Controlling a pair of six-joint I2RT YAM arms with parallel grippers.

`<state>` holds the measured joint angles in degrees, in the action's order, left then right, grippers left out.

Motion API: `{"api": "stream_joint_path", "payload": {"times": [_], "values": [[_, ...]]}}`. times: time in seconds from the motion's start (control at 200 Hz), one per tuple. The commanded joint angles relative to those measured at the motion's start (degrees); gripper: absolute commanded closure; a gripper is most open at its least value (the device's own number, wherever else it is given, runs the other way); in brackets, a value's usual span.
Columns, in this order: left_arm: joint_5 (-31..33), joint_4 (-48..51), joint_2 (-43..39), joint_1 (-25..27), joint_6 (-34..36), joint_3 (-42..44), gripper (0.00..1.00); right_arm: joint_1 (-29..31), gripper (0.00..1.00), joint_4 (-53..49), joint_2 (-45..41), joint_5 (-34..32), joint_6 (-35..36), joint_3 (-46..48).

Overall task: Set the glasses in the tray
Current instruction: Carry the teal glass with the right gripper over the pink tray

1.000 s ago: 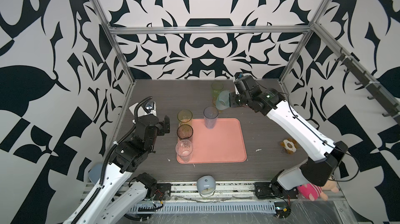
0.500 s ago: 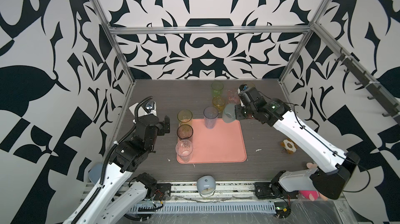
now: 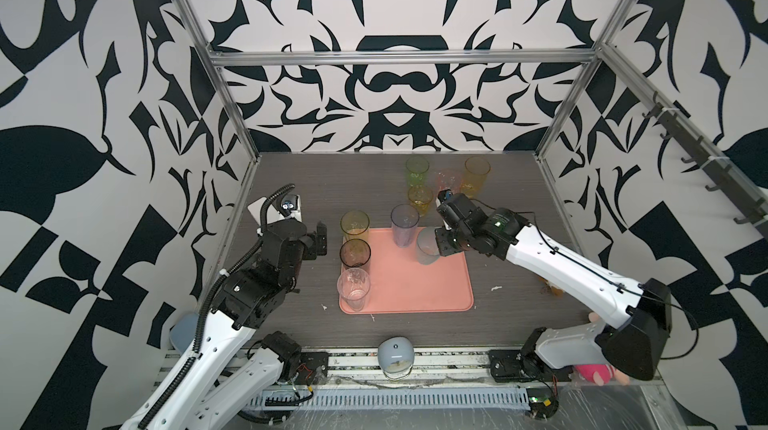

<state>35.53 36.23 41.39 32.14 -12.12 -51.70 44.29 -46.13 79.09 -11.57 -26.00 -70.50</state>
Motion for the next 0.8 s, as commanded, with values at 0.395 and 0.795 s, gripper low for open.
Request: {"api": "stream_joint_path", "payload": {"times": [0.395,0.795], "values": [[-0.8,-0.3,-0.3,-0.2,-0.5,0.6,0.01,4.5,1.00,6.9,5.0,-0.1,-4.3,1.9],[-1.3,-0.3,-0.3,-0.2,-0.5,0.6,0.00,5.7,1.00,9.4,7.1,0.0,-4.9,2.5]]}}
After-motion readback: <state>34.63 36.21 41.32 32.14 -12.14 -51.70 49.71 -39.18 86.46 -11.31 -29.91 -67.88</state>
